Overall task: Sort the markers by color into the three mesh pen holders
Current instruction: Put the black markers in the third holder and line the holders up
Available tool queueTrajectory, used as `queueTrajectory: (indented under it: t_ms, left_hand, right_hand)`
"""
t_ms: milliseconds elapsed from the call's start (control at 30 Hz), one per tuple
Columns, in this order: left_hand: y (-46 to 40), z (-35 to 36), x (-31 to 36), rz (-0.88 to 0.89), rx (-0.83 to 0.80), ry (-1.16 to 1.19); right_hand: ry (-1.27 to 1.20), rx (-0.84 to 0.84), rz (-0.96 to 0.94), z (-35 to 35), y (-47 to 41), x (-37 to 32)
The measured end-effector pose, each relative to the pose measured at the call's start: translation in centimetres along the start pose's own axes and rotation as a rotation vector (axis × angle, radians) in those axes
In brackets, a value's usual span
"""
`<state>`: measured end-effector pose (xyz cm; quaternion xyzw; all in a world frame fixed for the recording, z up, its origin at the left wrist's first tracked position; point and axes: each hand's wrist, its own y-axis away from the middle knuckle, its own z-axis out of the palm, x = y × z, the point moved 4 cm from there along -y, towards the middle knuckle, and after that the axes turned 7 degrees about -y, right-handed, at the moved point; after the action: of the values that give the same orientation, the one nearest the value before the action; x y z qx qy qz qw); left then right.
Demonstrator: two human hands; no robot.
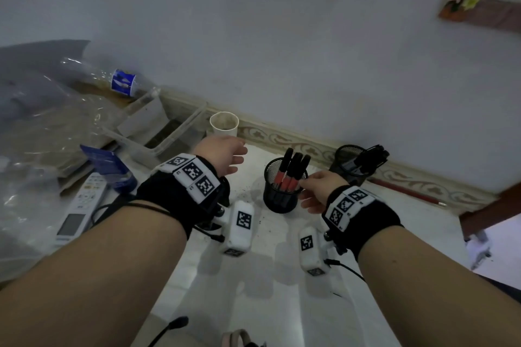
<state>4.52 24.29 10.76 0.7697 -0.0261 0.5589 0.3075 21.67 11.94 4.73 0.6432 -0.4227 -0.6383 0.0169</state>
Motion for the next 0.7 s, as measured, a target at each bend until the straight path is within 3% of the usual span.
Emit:
queueTrajectory:
  t_ms: [267, 700]
  left_hand:
    - [-0.7, -0.6, -0.2, 0.029, -0.012, 0.0]
    - [-0.9, -0.8, 0.2, 0.041, -0.006, 0.014]
  right_hand:
    - [-0.043, 0.111, 0.029, 0.2, -1.5, -0.7]
    - [-0.46, 0.144, 0.139, -0.5, -4.9, -0.4]
